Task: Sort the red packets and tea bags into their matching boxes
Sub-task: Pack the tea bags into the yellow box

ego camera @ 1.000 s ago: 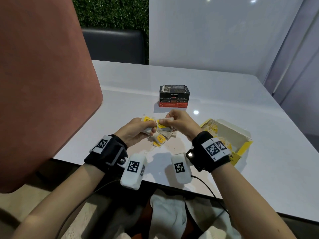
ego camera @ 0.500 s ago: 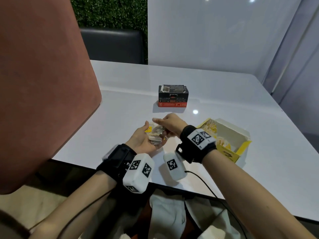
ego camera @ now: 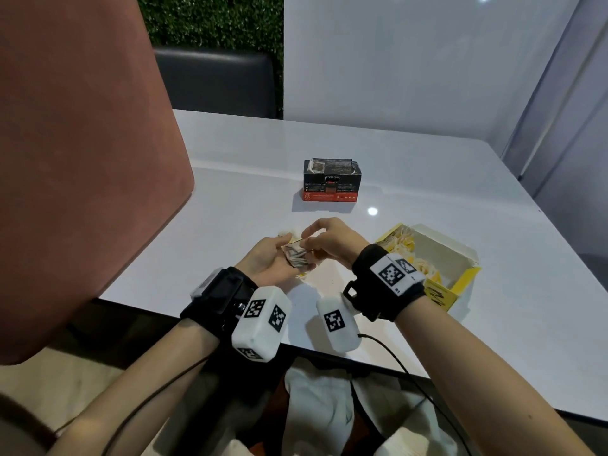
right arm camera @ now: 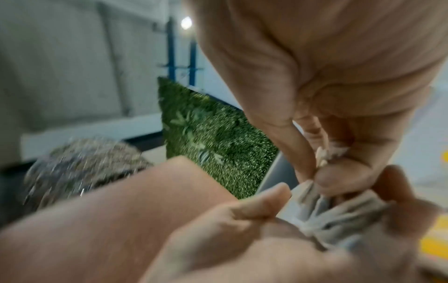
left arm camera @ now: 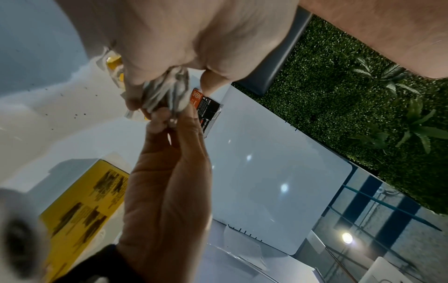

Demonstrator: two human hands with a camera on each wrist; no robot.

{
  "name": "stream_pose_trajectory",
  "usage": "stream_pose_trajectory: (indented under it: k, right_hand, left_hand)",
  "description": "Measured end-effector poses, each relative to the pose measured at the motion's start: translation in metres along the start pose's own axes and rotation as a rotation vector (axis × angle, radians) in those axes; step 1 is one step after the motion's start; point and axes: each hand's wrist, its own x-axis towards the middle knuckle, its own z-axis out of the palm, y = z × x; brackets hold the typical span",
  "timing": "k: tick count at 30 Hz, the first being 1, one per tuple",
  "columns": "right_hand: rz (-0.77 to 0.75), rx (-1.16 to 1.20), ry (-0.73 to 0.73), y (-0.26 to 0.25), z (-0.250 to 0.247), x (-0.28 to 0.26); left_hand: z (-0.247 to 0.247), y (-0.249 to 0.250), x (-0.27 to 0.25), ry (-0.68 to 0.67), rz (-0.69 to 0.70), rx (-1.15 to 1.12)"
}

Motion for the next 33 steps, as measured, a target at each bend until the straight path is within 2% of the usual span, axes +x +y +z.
stream_pose_trajectory:
  k: [3,8,15,18,21,24,28,33]
  right_hand:
    - [-0.049,-0.118,0.095,0.0,0.006,-0.001]
    - [-0.06,-0.098,0.196,-0.002,0.008,-0.003]
    - [-0.087,-0.249,0.166,-0.007,0.001,-0.011]
    - [-0.07,-0.209,0.16,-0.009,-0.001,-0.01]
    - [-0.064,-0.199,0.174,-0.012,-0.005,-0.01]
    - [-0.101,-0.229,0.167,-0.017,-0.011,-0.017]
    - [-0.19,-0.324,0.086,-0.021,-0.018,-0.03]
    - [-0.312,-0.52,0.243,-0.016,-0.012,-0.025]
  left_hand:
    - [0.001,0.0,-0.003,-0.027,0.014,0.003]
    - [0.003,0.001,-0.002,-0.049,0.041,0.064]
    - [0.007,0.005,-0.003,-0.023,0.083,0.17]
    - [0.011,0.004,-0.002,-0.035,0.11,0.202]
    - [0.019,0.003,-0.006,-0.05,0.137,0.13]
    - [0.024,0.004,-0.008,-0.057,0.15,0.106]
    - [0.024,0.009,-0.01,-0.045,0.125,0.15]
    - [0.026,0.007,-0.008,-0.039,0.128,0.154]
